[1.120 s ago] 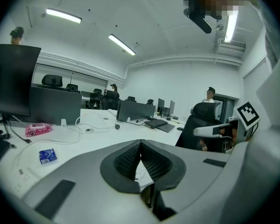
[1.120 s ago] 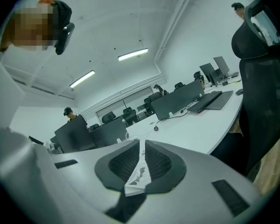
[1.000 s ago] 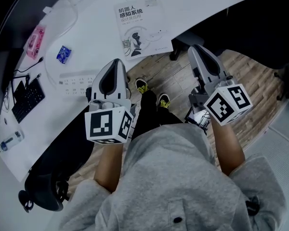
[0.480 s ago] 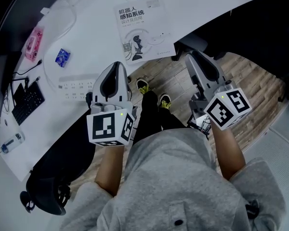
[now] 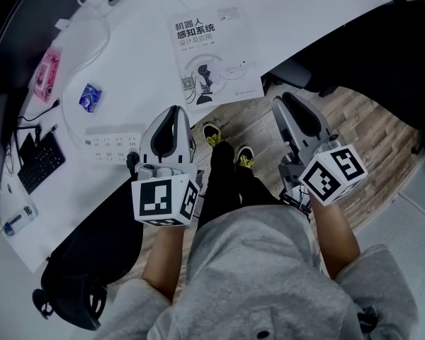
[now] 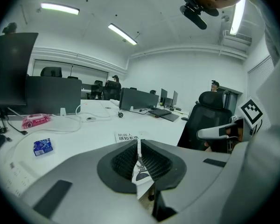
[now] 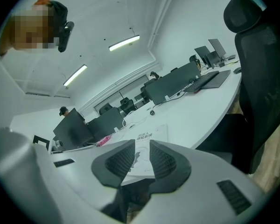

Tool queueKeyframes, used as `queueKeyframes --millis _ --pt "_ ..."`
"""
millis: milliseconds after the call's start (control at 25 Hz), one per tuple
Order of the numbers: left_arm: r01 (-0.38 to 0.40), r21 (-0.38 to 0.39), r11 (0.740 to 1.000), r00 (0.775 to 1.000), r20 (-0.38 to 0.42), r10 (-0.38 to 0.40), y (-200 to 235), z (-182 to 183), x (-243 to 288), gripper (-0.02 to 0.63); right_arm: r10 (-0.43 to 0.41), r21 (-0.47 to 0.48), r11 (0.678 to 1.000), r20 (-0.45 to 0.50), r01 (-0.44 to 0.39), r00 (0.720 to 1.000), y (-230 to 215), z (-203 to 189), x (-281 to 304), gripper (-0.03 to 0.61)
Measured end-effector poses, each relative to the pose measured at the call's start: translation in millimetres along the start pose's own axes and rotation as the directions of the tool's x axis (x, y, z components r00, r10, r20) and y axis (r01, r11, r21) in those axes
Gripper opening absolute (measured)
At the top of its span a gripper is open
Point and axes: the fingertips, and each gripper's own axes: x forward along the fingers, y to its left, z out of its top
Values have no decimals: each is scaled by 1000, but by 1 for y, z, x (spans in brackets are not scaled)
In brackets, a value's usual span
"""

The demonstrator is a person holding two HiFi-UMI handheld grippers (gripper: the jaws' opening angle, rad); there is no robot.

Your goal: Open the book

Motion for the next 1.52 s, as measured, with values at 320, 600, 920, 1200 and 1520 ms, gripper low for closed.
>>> queueKeyframes --millis 320,600,920,1200,1520 --pt "-15 -7 1000 999 -30 14 14 -20 18 11 -14 27 1000 -43 15 999 -11 -23 13 91" --pt "-25 -11 1000 999 -47 24 24 -31 29 11 -26 50 998 -66 30 997 -18 -37 18 104" --pt "-27 -13 1000 996 -81 26 29 -46 39 11 -38 90 995 -90 46 995 -29 -58 27 110" --pt "-28 -22 999 993 -112 26 34 -55 49 11 -51 138 988 -106 65 993 -38 -71 36 121" --pt "-38 -47 998 988 -149 31 41 -66 65 11 -60 185 979 -117 81 991 -48 -82 42 130"
